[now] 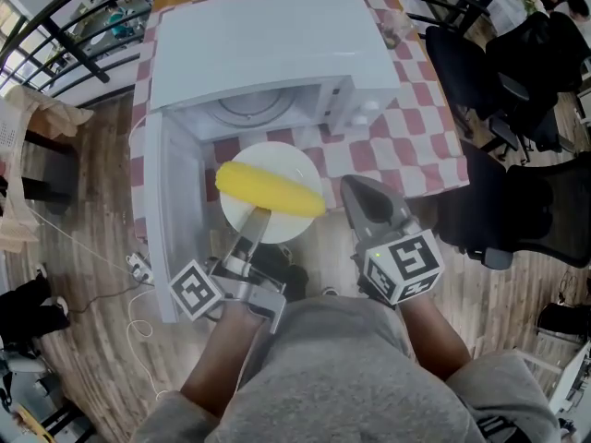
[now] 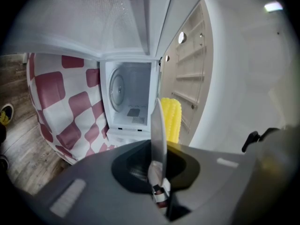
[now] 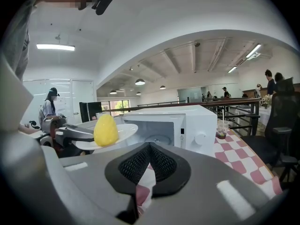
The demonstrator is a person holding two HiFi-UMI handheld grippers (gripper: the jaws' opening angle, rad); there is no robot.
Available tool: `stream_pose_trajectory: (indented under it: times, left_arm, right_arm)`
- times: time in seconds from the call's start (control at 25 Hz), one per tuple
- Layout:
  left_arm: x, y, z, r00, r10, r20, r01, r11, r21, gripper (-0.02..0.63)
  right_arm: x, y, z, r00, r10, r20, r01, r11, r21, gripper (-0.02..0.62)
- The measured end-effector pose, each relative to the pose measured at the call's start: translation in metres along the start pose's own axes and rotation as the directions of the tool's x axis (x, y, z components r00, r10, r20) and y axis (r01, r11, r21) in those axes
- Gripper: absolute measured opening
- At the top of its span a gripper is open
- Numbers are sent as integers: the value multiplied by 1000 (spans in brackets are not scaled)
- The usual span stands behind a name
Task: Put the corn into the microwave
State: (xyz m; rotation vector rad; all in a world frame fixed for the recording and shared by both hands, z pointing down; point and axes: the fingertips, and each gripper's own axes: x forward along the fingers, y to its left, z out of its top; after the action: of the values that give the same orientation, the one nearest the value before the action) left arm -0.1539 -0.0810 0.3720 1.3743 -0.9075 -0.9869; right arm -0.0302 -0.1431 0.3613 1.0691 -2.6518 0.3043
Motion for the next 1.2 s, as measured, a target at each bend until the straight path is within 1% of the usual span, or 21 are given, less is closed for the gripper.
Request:
stream_pose_trajectory:
  times: [0.32, 0.52, 0.8, 1.2]
  left_arm:
    - [-1, -1, 10, 1000, -22, -22, 21, 1000, -15, 20]
    - [-1, 2, 22, 1000, -19, -9, 19, 1000, -19, 20]
    - [-3, 5, 33, 1000, -17, -7, 17, 1000, -24, 20]
    - [4, 13, 35, 1000, -1, -18, 2, 1000, 9, 20]
  right_arm:
    - [10, 7, 0, 1000, -25, -4, 25, 1000, -1, -3]
    - [17, 8, 5, 999, -37, 5, 37, 999, -6, -3]
    - [28, 14, 10, 999, -30, 18, 30, 999, -13, -3]
    - [34, 14, 18, 999, -24, 28, 25, 999, -35, -2]
